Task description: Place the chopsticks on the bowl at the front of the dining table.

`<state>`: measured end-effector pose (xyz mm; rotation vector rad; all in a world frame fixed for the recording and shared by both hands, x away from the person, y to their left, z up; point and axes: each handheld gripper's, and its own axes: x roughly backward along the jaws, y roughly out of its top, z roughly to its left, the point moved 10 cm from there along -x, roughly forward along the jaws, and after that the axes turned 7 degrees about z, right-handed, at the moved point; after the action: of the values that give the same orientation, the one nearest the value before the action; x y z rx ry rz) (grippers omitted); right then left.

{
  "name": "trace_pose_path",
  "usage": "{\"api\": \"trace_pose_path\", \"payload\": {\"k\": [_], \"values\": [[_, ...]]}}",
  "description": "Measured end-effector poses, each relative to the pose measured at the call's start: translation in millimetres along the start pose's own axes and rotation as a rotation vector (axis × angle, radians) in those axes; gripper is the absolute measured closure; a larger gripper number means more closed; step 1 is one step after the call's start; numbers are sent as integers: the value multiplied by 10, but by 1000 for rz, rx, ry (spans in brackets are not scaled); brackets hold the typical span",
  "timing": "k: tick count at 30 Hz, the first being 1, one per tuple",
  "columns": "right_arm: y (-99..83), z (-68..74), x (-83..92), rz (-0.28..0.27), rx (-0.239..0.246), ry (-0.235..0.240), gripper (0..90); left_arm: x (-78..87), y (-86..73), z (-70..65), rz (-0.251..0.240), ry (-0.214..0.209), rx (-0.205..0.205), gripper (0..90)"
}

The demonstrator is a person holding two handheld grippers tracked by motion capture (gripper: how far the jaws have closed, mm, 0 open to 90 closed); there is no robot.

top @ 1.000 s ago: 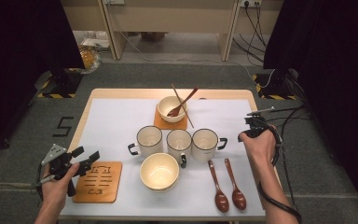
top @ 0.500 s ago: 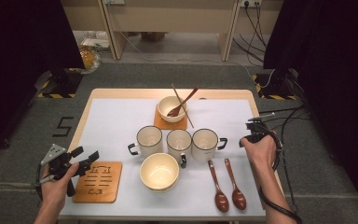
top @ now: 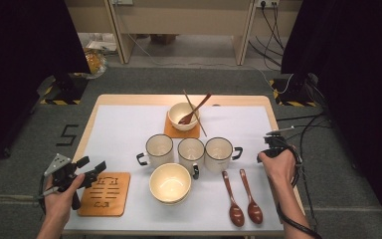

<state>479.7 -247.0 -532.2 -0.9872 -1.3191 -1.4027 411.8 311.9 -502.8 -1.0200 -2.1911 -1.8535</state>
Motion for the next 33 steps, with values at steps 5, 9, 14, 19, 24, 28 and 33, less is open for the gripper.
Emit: {"api": "trace_pose_path", "payload": {"k": [5, 9, 14, 19, 24, 28, 33], "values": [[-33, -23, -46, 7, -5, 2, 650, 0, -1, 4, -1, 0, 2, 196], [-50, -41, -64, 10, -9, 3, 651, -1, 0, -1, 0, 0, 0, 196], [-62, -58, -73, 12, -16, 4, 652, -2, -2, 1, 0, 1, 1, 196], [-67, -59, -79, 13, -9, -1, 664, -10, -5, -5, 1, -1, 1, 196], [-69, -54, -84, 16, -2, -9, 678, -5, -3, -1, 1, 1, 2, 196], [-74, -58, -85, 18, 2, -16, 694, -10, -3, -7, 0, -2, 3, 196], [-81, -51, -88, 26, 1, -14, 716, -14, -3, -11, 0, -3, 2, 196]]}}
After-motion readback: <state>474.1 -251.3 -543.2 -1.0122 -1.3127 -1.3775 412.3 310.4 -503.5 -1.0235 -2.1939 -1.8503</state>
